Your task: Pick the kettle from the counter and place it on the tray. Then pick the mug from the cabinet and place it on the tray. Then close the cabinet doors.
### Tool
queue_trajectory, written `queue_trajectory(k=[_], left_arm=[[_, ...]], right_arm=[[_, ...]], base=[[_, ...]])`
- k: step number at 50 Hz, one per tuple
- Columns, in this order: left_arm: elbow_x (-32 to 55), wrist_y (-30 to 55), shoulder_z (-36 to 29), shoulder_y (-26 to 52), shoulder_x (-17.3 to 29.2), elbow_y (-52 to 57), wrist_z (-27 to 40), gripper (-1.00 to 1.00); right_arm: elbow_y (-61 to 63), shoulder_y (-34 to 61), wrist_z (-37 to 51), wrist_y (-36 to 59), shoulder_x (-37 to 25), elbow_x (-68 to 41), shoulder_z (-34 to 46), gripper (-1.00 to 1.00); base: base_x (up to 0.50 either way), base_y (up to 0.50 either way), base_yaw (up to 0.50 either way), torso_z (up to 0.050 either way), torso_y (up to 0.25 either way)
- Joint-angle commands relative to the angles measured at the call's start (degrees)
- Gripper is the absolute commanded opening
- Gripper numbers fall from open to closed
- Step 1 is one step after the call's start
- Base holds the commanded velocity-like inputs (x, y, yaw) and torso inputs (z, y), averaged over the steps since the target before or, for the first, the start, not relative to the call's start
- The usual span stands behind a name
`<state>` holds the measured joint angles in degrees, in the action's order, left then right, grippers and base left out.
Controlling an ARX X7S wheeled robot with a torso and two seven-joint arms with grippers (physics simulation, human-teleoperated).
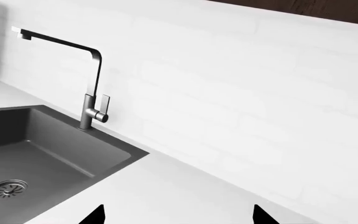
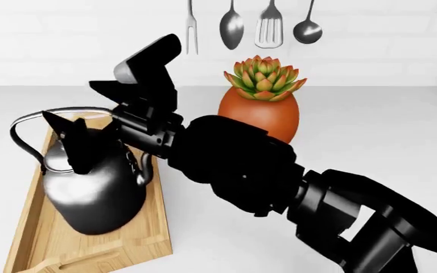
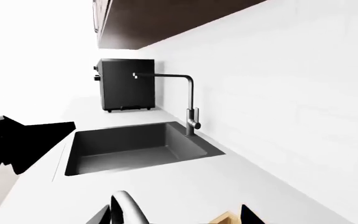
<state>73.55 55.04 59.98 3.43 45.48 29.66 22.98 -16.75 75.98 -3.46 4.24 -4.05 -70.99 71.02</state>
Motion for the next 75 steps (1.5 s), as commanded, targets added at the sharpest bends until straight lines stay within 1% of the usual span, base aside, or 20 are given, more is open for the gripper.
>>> queue_trajectory(k=[1, 17, 22, 31, 35, 41, 44, 48, 52, 55, 60, 62, 65, 66, 68, 70, 72, 75], left_arm=[[0.88, 0.26, 0.29, 0.06, 0.3, 0.26, 0.57, 1.0], [3.75, 1.05, 1.05, 0.89, 1.65, 0.74, 2.54, 1.0], [5.36, 1.38, 0.85, 1.67, 2.43, 0.94, 3.86, 1.0], [12.0, 1.62, 0.77, 4.59, 5.52, 3.66, 8.29, 1.0], [16.2, 0.57, -0.98, 7.25, 7.79, 5.28, 11.75, 1.0], [23.29, -3.06, -6.04, 12.13, 11.98, 8.49, 18.3, 1.0], [25.74, -6.22, -10.18, 15.42, 14.11, 10.23, 21.45, 1.0], [28.0, -10.59, -16.54, 19.91, 16.98, 12.27, 24.93, 1.0], [29.43, -14.56, -23.49, 24.41, 19.72, 13.84, 27.02, 1.0], [29.92, -16.94, -27.83, 27.3, 20.97, 14.56, 28.15, 1.0], [30.13, -19.6, -34.11, 31.64, 22.56, 14.9, 29.05, 1.0], [30.45, -20.34, -35.93, 33.21, 23.2, 15.06, 29.29, 1.0], [30.88, -21.5, -38.57, 35.77, 24.12, 14.81, 29.77, 1.0], [31.01, -21.8, -39.39, 36.52, 24.38, 14.78, 29.9, 1.0], [31.47, -22.43, -40.87, 38.18, 25.01, 14.73, 30.2, 1.0], [31.66, -22.78, -42.02, 39.27, 25.29, 14.75, 30.34, 1.0], [32.0, -23.04, -42.67, 40.2, 25.69, 14.66, 30.44, 1.0], [32.02, -23.16, -43.27, 40.78, 25.8, 14.74, 30.5, 1.0]], right_arm=[[6.08, 3.72, 3.2, 0.4, -2.52, -1.57, -2.56, 1.0], [13.67, 7.57, 7.54, 1.44, -5.58, -3.27, -5.16, 1.0], [16.15, 8.54, 10.53, 1.59, -7.17, -3.5, -6.29, 1.0], [23.54, 12.55, 23.26, 4.15, -14.12, -4.21, -9.72, 1.0], [29.3, 15.48, 30.69, 6.75, -18.55, -4.31, -10.97, 1.0], [39.16, 20.3, 44.09, 12.92, -26.19, -4.73, -11.94, 1.0], [44.62, 22.48, 52.0, 16.45, -30.16, -6.12, -12.4, 1.0], [51.05, 25.69, 60.94, 21.58, -35.74, -11.5, -12.89, 1.0], [55.22, 30.34, 73.83, 27.4, -40.76, -15.5, -13.15, 1.0], [57.69, 33.1, 79.18, 29.93, -43.77, -16.95, -13.81, 1.0], [60.71, 35.38, 84.87, 33.36, -47.88, -17.06, -13.94, 1.0], [60.92, 35.62, 86.89, 32.95, -49.52, -18.75, -14.73, 1.0], [61.69, 38.15, 88.03, 36.74, -50.66, -22.14, -13.83, 1.0], [61.9, 38.62, 88.18, 37.25, -50.99, -23.5, -13.76, 1.0], [64.21, 36.7, 83.32, 33.16, -53.23, -23.18, -16.02, 1.0], [64.93, 34.94, 82.16, 30.37, -54.79, -23.78, -17.07, 1.0], [65.69, 34.02, 81.91, 29.84, -55.62, -22.87, -17.22, 1.0], [66.7, 34.28, 83.75, 32.21, -56.52, -21.17, -16.44, 1.0]], base=[[0.0, 0.0, 0.0, 0.0, 0.0], [0.0, 0.0, 0.0, 0.0, 0.0], [0.0, 0.0, 0.0, 0.0, 0.0], [0.0, 0.0, 0.0, 0.0, 0.0], [0.0, 0.0, 0.0, 0.0, 0.0], [0.0, 0.0, 0.0, 0.0, 0.0], [0.0, 0.0, 0.0, 0.0, 0.0], [0.0, 0.0, 0.0, 0.0, 0.0], [0.0, 0.0, 0.0, 0.0, 0.0], [0.0, 0.0, 0.0, 0.0, 0.0], [0.0, 0.0, 0.0, 0.0, 0.0], [0.0, 0.0, 0.0, 0.0, 0.0], [0.0, 0.0, 0.0, 0.0, 0.0], [0.0, 0.0, 0.0, 0.0, 0.0], [0.0, 0.0, 0.0, 0.0, 0.0], [0.0, 0.0, 0.0, 0.0, 0.0], [0.0, 0.0, 0.0, 0.0, 0.0], [0.0, 0.0, 0.0, 0.0, 0.0]])
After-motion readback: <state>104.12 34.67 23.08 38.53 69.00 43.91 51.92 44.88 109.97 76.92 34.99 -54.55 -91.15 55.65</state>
